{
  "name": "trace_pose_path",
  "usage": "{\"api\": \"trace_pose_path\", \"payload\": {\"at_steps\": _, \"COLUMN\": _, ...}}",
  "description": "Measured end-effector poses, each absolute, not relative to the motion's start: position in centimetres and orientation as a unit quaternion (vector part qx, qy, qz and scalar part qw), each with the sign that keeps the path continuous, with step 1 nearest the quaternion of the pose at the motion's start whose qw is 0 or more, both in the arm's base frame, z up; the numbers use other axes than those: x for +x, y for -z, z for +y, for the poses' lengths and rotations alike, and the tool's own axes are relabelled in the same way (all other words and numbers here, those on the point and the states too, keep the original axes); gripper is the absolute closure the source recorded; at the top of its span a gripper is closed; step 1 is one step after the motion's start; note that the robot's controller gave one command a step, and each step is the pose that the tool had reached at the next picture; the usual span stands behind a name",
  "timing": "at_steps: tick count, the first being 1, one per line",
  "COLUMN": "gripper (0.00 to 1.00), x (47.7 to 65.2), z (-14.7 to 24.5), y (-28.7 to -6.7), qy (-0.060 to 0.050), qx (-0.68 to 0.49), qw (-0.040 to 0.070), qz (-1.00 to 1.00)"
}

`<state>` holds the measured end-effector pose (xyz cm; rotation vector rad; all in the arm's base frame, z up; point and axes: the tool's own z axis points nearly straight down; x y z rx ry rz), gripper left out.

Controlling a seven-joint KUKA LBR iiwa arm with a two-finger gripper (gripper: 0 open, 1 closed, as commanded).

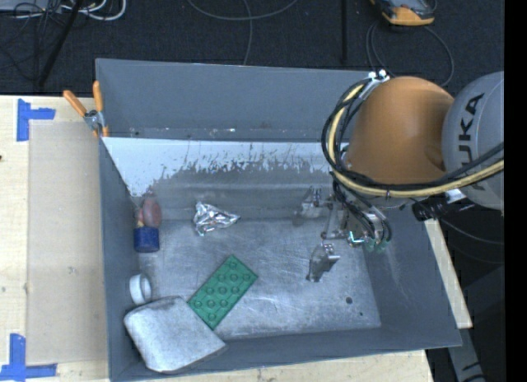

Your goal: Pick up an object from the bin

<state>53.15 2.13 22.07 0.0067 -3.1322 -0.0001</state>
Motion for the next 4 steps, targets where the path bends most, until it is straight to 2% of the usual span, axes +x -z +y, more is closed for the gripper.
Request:
{"api": "trace_pose_path", "payload": {"at_steps": 1, "gripper": 0.00, "x": 55.3, "z": 7.3, "y": -7.0, "qy": 0.000, "qx": 0.058, "qw": -0.001, "qz": -0.998}}
{"api": "trace_pose_path", "payload": {"at_steps": 2, "gripper": 0.00, "x": 54.2, "z": 15.6, "y": -7.1, "qy": 0.002, "qx": 0.099, "qw": -0.002, "qz": -0.995}}
{"api": "trace_pose_path", "payload": {"at_steps": 3, "gripper": 1.00, "x": 54.2, "z": 15.4, "y": -7.3, "qy": 0.001, "qx": 0.097, "qw": 0.001, "qz": -0.995}}
{"api": "trace_pose_path", "payload": {"at_steps": 4, "gripper": 1.00, "x": 55.4, "z": 15.3, "y": -20.1, "qy": 0.000, "qx": 0.223, "qw": -0.003, "qz": -0.975}}
